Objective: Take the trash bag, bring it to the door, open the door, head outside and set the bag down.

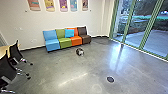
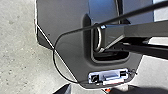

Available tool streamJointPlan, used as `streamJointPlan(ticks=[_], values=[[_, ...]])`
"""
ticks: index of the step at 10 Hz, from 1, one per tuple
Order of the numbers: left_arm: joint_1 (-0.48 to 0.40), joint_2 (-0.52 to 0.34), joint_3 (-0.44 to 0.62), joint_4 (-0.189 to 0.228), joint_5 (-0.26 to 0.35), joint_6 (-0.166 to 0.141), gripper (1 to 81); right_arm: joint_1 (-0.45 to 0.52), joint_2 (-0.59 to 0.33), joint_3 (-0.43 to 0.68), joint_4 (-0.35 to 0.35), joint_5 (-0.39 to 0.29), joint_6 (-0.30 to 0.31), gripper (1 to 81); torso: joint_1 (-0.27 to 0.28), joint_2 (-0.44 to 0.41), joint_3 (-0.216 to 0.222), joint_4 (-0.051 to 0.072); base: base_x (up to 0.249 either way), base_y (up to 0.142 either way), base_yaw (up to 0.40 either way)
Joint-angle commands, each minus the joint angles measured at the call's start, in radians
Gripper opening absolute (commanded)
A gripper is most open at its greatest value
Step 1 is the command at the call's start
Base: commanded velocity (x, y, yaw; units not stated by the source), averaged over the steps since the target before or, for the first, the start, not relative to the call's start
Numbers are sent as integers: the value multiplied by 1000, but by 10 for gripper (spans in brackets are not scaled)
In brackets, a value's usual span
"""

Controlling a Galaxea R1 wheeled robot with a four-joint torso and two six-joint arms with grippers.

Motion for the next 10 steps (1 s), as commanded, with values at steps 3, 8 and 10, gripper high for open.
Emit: streamJointPlan(ticks=[3,8,10], values=[[-17,-6,3,4,49,-2,811,-6,-6,12,-15,-64,-2,811,0,0,0,0,144,0,0],[-18,-6,2,6,39,0,811,-22,-12,26,-16,-49,-2,811,0,0,0,0,148,0,0],[-18,-15,5,9,18,1,811,-34,-25,46,-13,-14,-2,811,0,0,0,0,149,0,0]])
